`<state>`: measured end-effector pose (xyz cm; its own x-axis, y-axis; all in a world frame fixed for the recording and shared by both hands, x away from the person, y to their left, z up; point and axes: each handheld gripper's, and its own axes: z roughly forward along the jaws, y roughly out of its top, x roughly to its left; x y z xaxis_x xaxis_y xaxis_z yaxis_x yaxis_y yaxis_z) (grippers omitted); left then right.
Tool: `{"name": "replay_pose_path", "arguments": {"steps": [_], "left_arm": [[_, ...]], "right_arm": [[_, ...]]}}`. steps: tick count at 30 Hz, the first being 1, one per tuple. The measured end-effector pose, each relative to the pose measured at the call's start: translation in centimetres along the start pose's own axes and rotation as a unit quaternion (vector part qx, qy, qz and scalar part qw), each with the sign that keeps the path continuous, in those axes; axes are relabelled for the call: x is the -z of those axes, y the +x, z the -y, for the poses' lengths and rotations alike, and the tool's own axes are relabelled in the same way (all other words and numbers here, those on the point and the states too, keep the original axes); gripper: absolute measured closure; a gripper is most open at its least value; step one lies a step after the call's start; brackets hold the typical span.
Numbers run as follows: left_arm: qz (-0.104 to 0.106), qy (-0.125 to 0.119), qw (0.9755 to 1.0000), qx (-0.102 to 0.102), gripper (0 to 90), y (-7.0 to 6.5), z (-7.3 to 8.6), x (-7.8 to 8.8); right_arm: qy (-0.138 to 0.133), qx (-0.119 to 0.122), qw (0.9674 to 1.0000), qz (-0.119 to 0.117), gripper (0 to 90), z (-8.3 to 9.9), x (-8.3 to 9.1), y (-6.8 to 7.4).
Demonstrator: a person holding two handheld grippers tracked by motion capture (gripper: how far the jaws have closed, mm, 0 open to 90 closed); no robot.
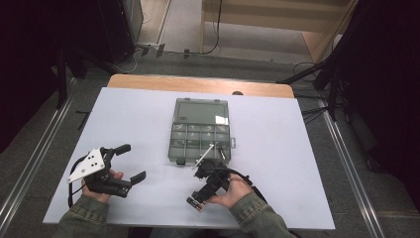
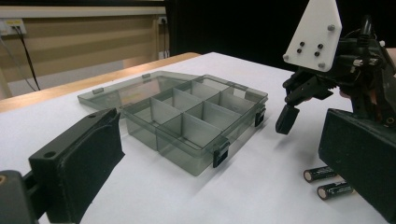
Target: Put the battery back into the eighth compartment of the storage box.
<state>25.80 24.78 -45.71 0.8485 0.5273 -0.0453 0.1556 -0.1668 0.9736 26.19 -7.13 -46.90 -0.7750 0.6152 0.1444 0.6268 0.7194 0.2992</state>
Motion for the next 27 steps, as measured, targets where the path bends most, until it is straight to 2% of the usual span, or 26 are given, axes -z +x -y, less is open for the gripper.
{"name": "replay_pose_path", "arguments": {"steps": [1,2,13,20,24,27], "left_arm": [[0.000,0.000,1.0000,0.001,0.0,0.00,0.00,0.00],[0.000,0.000,1.0000,0.001,0.0,0.00,0.00,0.00],[0.001,0.000,1.0000,0.002,0.0,0.01,0.01,-0.02],[0.002,0.002,1.0000,0.002,0.0,0.00,0.01,-0.03],[0.002,0.001,1.0000,0.002,0.0,0.00,0.01,-0.03],[0.002,0.001,1.0000,0.001,0.0,0.02,0.01,-0.04]], "right_arm": [[0.000,0.000,1.0000,0.000,16.2,0.00,0.00,0.00],[0.005,0.009,0.9999,-0.005,21.6,0.02,-0.09,0.04],[0.036,0.025,0.9989,-0.014,36.9,0.04,-0.62,0.44],[0.046,0.026,0.9984,-0.019,44.2,-0.02,-0.82,0.70],[0.046,0.019,0.9987,-0.011,48.6,-0.07,-0.91,0.76],[0.050,0.022,0.9984,-0.010,51.6,-0.08,-0.92,0.91]]}}
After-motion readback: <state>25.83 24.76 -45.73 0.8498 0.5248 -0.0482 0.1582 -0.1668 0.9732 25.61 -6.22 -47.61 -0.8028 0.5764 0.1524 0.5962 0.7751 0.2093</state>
